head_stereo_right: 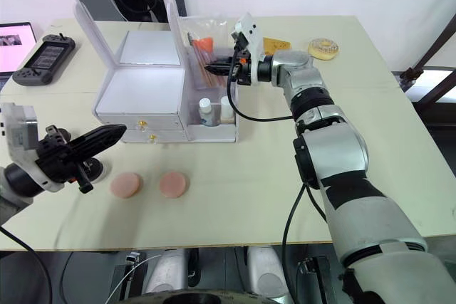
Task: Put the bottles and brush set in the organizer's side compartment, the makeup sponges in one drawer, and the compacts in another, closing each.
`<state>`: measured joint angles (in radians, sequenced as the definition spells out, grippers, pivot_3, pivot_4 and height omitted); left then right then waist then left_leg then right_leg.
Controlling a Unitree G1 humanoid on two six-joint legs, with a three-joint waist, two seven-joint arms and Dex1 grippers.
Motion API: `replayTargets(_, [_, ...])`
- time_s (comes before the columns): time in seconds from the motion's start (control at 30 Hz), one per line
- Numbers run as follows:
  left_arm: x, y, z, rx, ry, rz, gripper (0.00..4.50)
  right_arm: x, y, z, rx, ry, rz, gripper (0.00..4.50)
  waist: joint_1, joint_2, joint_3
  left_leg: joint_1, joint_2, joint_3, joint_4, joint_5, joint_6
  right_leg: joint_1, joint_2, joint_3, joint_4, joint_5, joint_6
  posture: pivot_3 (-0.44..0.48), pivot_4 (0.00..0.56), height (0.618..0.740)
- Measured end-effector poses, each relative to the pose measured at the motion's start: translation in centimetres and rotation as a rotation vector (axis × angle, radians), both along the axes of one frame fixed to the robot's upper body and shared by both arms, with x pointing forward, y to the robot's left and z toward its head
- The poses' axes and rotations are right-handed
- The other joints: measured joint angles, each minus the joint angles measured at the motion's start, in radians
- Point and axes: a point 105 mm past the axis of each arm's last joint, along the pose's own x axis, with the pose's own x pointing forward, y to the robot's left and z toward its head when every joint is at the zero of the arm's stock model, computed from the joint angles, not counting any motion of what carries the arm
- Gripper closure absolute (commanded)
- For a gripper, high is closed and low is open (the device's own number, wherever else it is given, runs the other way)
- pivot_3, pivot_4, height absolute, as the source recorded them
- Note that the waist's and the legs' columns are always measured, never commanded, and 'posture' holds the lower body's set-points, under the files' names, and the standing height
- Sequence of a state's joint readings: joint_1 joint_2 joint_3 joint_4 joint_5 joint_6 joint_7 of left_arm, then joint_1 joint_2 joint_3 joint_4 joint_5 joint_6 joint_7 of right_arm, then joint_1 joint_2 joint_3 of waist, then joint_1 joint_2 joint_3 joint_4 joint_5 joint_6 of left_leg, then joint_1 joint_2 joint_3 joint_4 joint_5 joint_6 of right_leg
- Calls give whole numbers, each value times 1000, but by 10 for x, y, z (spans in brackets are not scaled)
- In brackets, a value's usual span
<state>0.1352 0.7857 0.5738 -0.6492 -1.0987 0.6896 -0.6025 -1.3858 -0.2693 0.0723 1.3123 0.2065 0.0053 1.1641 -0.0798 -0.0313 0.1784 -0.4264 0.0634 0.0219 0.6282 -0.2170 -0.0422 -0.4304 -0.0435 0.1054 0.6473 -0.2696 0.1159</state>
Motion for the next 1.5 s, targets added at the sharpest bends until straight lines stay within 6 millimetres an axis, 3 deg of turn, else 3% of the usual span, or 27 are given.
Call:
replayTargets(0.3, [2,1,-5,20,10,21,4500,-6,7,-6,13,56,53,4483,-16,0,0,0,0,0,0,0,0,0,0,0,0,1,2,0,150,740])
replayTargets(0.6, [6,-6,-5,8,1,0,4500,-6,7,-5,14,68,59,121,-22,0,0,0,0,-1,0,0,0,0,0,0,1,2,3,0,150,740])
replayTargets(0.9, [11,-11,-5,6,-6,-18,4500,0,-2,5,35,26,4,49,-20,0,0,1,0,-1,0,0,0,1,0,0,1,2,3,0,150,740])
replayTargets(1.13, [12,-15,-10,1,11,-35,4500,5,-30,60,41,-164,-70,49,-22,1,1,1,0,-1,0,0,0,1,0,0,1,2,3,0,150,740])
replayTargets(1.23, [15,-15,-7,-3,0,-42,4500,2,-34,74,31,-220,-53,49,-25,1,1,1,0,-1,0,0,0,1,1,0,1,2,3,0,150,740])
replayTargets(1.47, [19,-9,-8,-12,4,-37,4500,-10,-20,68,-211,-420,31,49,-24,1,1,1,0,-1,0,0,0,1,1,0,2,2,4,0,150,740])
replayTargets(1.5, [20,-7,-7,-15,1,-32,4500,-11,-18,65,-249,-439,32,288,-23,1,1,1,0,-1,0,0,0,1,0,0,2,2,4,0,150,740])
